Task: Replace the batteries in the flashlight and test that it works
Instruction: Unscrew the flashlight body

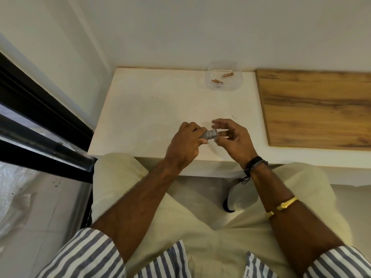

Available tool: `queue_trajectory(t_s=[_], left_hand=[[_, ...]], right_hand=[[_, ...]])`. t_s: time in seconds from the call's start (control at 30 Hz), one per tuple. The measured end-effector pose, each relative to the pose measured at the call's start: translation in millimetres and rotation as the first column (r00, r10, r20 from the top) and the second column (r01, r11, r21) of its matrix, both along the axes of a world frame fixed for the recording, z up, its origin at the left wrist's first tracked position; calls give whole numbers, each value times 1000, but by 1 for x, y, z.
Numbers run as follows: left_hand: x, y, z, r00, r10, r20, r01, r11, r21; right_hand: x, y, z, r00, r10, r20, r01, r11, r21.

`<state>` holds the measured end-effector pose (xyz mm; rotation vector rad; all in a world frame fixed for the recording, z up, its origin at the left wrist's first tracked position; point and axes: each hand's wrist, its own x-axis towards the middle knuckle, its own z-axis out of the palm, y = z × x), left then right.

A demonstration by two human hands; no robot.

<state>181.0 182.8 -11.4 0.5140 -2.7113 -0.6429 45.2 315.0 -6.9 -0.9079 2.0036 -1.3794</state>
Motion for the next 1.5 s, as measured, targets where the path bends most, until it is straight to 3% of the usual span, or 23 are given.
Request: queue_trajectory(t_s=[0.13,0.3,0.4,0.5,0.6,0.77,0.9,1.0,1.1,1.27,1.4,1.5], left_hand=[[0,2,-2,1000,-13,3,13,1000,3],[1,0,-3,1000,5,-4,-5,1000,26],[1,-2,-3,1000,17,-5,-17,999,36],[0,-1,-3,1000,14,0,-14,999,30],[0,-1,-4,1000,-7,5,7,1000,23],[0,-2,-5,1000,-3,5,2,999,39],[1,-2,-5,1000,9,14,-10,999,43],[0,-2,-5,1000,7,14,-8,1000,30],[1,-1,-7,1000,-2,19,2,1000,25],[1,-2,-6,1000,1,25,-2,999,37],[0,-3,-4,1000,3,31,-3,1000,24],[0,-2,-4,1000,1,20,-2,1000,24]], right_hand=[[5,-3,-3,991,-58,-120,71,992,105],[5,-1,-3,976,7,-216,-6,1000,6],[4,-1,1,983,53,-176,-66,996,-67],[6,-3,3,997,-4,-73,3,1000,-8],[8,-4,0,989,-66,-130,76,995,68],[4,-2,-5,977,-20,-214,21,1000,4],[3,-2,-2,985,51,-165,-61,997,-56],[3,-4,1,998,-6,-56,7,1000,9],[5,-4,-1,992,-65,-111,74,994,82],[3,-2,-4,983,-10,-184,16,999,32],[1,-2,-3,991,49,-125,-49,999,-3],[5,-5,-2,998,-37,-48,40,997,71]])
